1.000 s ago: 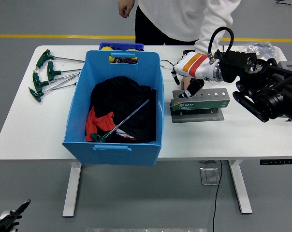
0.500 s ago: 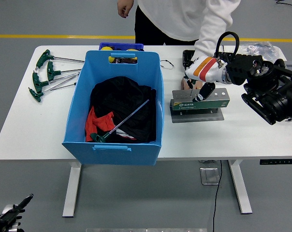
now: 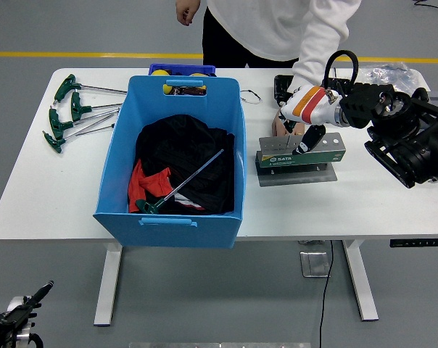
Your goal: Lift tool from toolbox,place it in box,lift tool from toolbox,place it in box
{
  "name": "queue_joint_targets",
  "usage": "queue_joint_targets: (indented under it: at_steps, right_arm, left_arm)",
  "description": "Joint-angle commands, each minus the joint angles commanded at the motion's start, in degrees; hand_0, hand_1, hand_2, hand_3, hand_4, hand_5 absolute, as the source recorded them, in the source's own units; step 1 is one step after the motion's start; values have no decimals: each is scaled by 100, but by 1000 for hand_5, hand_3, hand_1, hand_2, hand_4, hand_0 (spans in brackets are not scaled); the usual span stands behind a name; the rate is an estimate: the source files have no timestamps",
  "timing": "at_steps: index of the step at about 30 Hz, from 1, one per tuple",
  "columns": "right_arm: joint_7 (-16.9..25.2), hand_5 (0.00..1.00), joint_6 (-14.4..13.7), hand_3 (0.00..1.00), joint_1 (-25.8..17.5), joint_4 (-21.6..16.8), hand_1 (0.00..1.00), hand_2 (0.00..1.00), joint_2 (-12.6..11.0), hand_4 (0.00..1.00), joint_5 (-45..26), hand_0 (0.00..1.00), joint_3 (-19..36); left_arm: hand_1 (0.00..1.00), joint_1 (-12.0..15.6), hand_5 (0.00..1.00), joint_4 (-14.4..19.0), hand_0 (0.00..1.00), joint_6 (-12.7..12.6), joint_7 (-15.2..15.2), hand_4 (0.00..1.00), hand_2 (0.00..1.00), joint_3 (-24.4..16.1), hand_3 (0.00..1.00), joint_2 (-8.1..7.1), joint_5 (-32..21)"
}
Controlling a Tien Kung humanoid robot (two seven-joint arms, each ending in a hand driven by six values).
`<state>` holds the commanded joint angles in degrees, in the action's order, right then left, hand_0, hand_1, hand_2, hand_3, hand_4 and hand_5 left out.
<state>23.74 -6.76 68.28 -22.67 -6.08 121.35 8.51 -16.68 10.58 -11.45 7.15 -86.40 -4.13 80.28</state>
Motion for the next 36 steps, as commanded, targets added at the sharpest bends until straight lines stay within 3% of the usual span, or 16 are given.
queue_joint_targets:
  at_steps: [23, 24, 30, 31, 36]
  right_arm:
    - [95, 525, 312, 457, -123, 45, 499, 517, -96, 967, 574, 723, 292]
    - [95, 528, 312, 423, -123, 45, 390, 433, -98, 956, 576, 656, 293]
    - [105, 528, 290, 423, -129, 36, 390, 433, -130, 956, 658, 656, 311]
    - [106, 560, 285, 325, -128, 29, 274, 302, -130, 929, 661, 564, 308]
    - [128, 560, 250, 325, -130, 14, 274, 302, -130, 929, 621, 564, 300]
  left_arm:
    - [871, -61, 693, -1, 791, -8, -32, 754, 850, 134, 773, -6, -114]
    - [872, -62, 693, -2, 791, -8, -33, 755, 851, 138, 773, -7, -117]
    - [872, -73, 693, -1, 791, -5, -32, 755, 851, 144, 773, -10, -115]
    - [872, -73, 693, -1, 791, -4, -31, 755, 849, 145, 773, -10, -114]
    - [872, -70, 693, 1, 791, -5, -27, 755, 849, 161, 773, -11, -130]
